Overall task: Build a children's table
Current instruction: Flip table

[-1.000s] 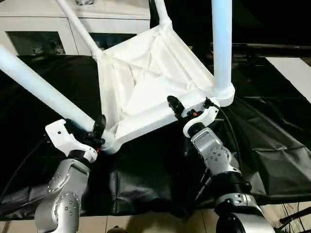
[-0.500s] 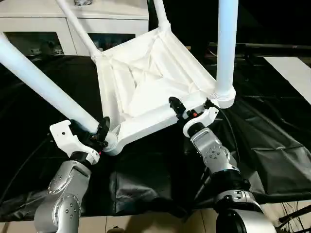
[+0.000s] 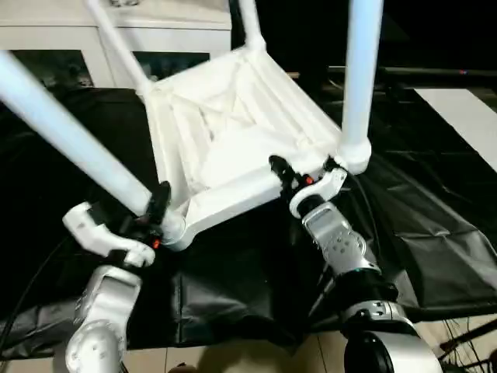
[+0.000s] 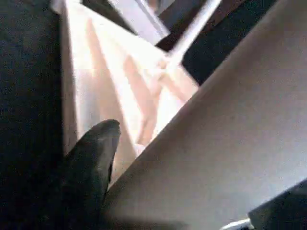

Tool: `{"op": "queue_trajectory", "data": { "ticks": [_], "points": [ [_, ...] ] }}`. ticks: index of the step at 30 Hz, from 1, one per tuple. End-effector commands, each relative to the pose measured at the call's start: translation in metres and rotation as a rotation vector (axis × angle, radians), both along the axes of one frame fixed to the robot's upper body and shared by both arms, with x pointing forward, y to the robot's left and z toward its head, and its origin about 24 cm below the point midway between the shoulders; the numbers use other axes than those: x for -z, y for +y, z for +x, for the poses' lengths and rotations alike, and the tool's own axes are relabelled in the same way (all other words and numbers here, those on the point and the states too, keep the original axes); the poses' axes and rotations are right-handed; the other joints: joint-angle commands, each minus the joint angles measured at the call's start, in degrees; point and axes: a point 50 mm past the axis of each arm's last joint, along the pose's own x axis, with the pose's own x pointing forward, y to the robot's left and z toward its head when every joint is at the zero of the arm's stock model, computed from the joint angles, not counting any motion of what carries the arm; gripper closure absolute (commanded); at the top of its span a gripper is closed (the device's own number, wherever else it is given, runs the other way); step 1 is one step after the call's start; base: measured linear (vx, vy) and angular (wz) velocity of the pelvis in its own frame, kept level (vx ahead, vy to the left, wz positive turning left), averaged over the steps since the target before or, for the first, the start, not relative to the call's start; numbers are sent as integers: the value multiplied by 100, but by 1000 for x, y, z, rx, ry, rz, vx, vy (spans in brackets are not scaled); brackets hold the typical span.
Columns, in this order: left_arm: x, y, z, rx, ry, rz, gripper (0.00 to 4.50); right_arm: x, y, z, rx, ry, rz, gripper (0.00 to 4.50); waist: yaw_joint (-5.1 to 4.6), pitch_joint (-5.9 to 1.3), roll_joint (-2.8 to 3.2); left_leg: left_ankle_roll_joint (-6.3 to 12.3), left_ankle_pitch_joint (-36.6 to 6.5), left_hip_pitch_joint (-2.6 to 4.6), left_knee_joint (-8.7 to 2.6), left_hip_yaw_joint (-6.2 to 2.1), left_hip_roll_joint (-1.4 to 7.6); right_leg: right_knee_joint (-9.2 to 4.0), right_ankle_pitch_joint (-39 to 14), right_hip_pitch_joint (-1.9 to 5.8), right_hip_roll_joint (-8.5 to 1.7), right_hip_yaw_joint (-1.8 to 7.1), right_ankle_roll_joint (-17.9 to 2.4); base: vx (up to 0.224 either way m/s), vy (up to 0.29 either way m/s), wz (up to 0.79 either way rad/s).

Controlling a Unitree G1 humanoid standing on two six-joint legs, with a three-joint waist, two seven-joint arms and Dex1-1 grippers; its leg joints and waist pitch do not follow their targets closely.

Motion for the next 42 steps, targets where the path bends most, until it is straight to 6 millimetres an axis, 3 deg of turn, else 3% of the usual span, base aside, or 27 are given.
{"op": "queue_trajectory", "data": {
  "ticks": [1, 5, 11, 13, 14, 18, 23, 28, 29, 31, 33, 35, 36, 38, 42],
  "points": [
    [-27, 13, -9, -28, -213, -96, 30, -4, 9, 3, 46, 29, 21, 217, 13, -350, -4, -40, -728, 23, -378, 57, -12, -314, -505, 287, -289, 167, -772, 0, 0, 0],
    [-37, 25, -19, -29, -302, -145, 2, -5, 3, 4, 68, 26, 14, 224, -24, -334, -14, -62, -810, 27, -387, 61, -7, -318, -499, 289, -277, 170, -759, 0, 0, 0],
    [-50, 48, -29, -85, -362, -99, 0, -6, -3, 5, 91, 18, 0, 228, -43, -332, 10, -117, -893, 56, -382, 64, -12, -302, -465, 270, -249, 169, -839, 0, 0, 0],
    [-53, 62, -34, -140, -382, -96, 0, -6, -5, 5, 95, 8, -22, 228, -17, -320, 10, -102, -970, 66, -384, 72, -15, -321, -615, 263, -251, 177, -780, 0, 0, 0],
    [-51, 69, -34, -191, -356, -12, 0, -6, -6, 5, 99, 10, -27, 229, -7, -314, 11, -127, -1035, 70, -394, 74, -12, -337, -759, 256, -249, 179, -724, 0, 0, 0],
    [-48, 78, -32, -243, -319, 122, 0, -5, -7, 4, 102, 10, -38, 233, 5, -310, 35, -191, -1170, 95, -431, 45, 13, -367, -1078, 241, -264, 176, -422, 0, 0, 0],
    [-56, 96, -36, -344, -383, -12, 0, -7, -8, 4, 106, -7, -60, 235, -8, -321, 24, -301, -1133, 63, -415, 49, -17, -322, -813, 263, -263, 182, -590, 0, 0, 0],
    [-81, 135, -46, -506, -519, -87, 0, -11, -18, 5, 138, -39, -158, 236, -15, -331, 15, -268, -1063, 51, -406, 38, -30, -308, -787, 278, -254, 181, -557, 0, 0, 0],
    [-92, 145, -48, -520, -560, -29, 0, -13, -24, 5, 146, -54, -226, 236, 0, -333, 24, -247, -1011, 89, -398, 44, -41, -309, -803, 241, -233, 181, -494, 0, 0, 0],
    [-102, 152, -49, -521, -579, 68, 0, -16, -28, 5, 147, -73, -301, 236, -8, -323, 34, -268, -1026, 81, -415, 32, -37, -309, -861, 249, -236, 174, -445, 0, 0, 0],
    [-117, 169, -52, -558, -604, 151, 0, -18, -34, 3, 148, -87, -392, 236, -1, -306, 51, -338, -1209, 147, -419, 44, -42, -327, -1088, 188, -213, 178, -350, 0, 0, 0],
    [-140, 192, -58, -593, -631, 244, 0, -23, -41, 1, 169, -106, -489, 236, 2, -292, 63, -397, -1336, 149, -444, 31, -58, -342, -1254, 194, -215, 185, -276, 0, 0, 0],
    [-144, 195, -59, -595, -626, 273, 0, -24, -43, 1, 173, -112, -506, 236, -16, -291, 63, -444, -1454, 144, -464, 10, -52, -324, -1361, 210, -224, 189, -233, 0, 0, 0],
    [-159, 200, -56, -566, -594, 376, 0, -30, -49, -1, 198, -139, -611, 236, -3, -252, 64, -527, -1923, 217, -485, 13, -41, -386, -1903, 146, -240, 203, -191, 0, 0, 0],
    [-176, 195, -46, -507, -550, 562, 0, -37, -58, -6, 229, -172, -766, 236, 40, -219, 58, -551, -2173, 231, -525, -18, -27, -439, -2369, 121, -264, 223, -65, 0, 0, 0]
  ]
}}
